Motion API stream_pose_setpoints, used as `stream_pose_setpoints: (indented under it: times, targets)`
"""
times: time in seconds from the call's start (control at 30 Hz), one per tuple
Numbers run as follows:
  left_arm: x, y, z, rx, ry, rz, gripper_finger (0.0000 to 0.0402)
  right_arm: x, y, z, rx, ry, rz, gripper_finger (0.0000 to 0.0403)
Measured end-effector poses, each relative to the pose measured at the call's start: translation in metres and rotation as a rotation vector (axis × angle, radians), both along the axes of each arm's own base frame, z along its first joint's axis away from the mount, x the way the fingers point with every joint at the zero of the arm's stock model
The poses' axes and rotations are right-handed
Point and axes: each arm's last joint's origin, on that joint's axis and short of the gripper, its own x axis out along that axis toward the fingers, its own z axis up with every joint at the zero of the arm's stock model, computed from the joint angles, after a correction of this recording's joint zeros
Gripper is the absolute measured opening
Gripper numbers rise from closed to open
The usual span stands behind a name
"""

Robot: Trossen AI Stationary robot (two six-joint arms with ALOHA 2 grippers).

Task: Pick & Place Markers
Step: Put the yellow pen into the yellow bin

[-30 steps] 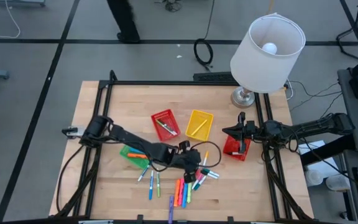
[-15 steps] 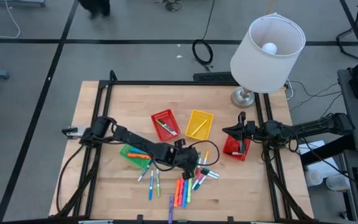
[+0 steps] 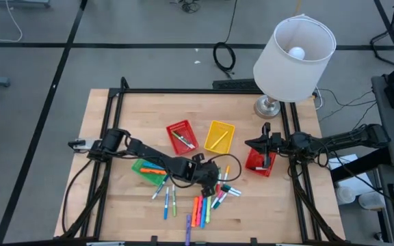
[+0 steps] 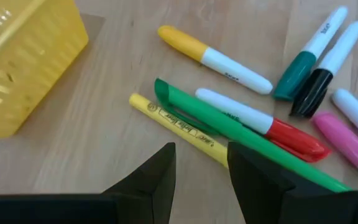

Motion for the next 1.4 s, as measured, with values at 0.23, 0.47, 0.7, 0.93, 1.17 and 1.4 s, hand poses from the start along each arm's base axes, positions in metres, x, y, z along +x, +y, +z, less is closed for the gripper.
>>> stream_pose_setpoints:
  times: [0.23, 0.47, 0.7, 0.93, 1.17, 1.4]
  targets:
    - [0.005, 0.0, -0.001, -0.038, -0.046, 0.009, 0.0154, 0.0, 0.0, 0.001, 0.003, -0.015, 0.0, 0.0]
    - [0.008, 0.006, -0.018, -0.058, 0.0, 0.026, 0.0154, 0.0, 0.0, 0.002, 0.003, -0.019, 0.0, 0.0]
    - [0.003, 0.009, -0.025, -0.039, 0.077, 0.031, 0.0154, 0.0, 0.0, 0.002, -0.003, -0.018, -0.001, 0.0]
    - [-0.001, 0.01, -0.027, -0.006, 0.14, -0.04, 0.0154, 0.0, 0.0, 0.001, -0.004, -0.013, -0.001, 0.0]
    - [-0.004, 0.012, -0.013, 0.081, 0.132, -0.12, 0.0154, 0.0, 0.0, 0.001, -0.004, -0.013, -0.001, 0.0]
    - [-0.018, 0.016, 0.022, 0.103, 0.147, -0.12, 0.0154, 0.0, 0.0, 0.001, -0.004, -0.013, 0.0, 0.0]
